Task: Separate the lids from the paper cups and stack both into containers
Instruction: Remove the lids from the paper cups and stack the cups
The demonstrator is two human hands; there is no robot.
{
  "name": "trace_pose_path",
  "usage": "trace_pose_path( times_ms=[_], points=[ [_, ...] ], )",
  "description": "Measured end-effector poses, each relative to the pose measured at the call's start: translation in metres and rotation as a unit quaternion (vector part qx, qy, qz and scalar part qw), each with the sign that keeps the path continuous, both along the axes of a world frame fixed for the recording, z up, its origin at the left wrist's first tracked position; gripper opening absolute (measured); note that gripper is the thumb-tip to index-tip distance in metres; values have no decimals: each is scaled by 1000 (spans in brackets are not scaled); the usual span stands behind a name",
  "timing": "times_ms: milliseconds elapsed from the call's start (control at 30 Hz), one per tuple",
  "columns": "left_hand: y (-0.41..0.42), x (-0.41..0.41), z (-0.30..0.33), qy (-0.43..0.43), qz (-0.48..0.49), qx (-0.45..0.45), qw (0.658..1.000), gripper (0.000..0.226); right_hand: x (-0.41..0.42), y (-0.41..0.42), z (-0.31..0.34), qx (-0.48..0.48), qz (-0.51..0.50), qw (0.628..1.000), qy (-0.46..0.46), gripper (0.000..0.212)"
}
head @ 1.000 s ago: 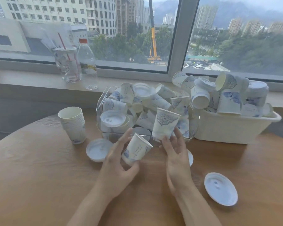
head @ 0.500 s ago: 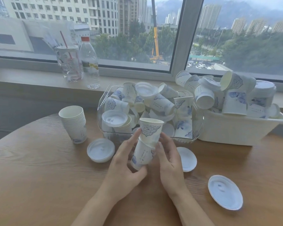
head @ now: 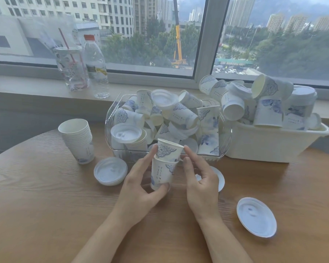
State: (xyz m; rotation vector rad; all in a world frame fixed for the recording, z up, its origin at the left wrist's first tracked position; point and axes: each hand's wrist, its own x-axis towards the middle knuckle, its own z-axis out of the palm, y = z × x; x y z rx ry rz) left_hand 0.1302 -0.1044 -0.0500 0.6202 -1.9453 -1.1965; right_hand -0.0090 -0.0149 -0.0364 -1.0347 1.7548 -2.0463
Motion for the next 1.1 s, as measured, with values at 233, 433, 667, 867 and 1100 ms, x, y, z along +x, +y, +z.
trace_pose_path(
  times_ms=[233,433,667,867,1100],
  points=[
    [-2,1,0,6,3,29,1000,98,4,2,-1,18,-9,997,74,25],
    [0,-1,-1,-5,-16,30,999,96,0,3,-3,6,-8,999,31,30],
    [0,1,1,-8,1,29,1000,95,-3,2,-5,20,-25,998,56,24],
    [-5,4,0,0,16,33,999,89,-4,0,-8,27,-23,997,66,21],
    [-9,3,-1,8,3,18,1000,81,-12,5,0,70,-42,988,132,19]
  ],
)
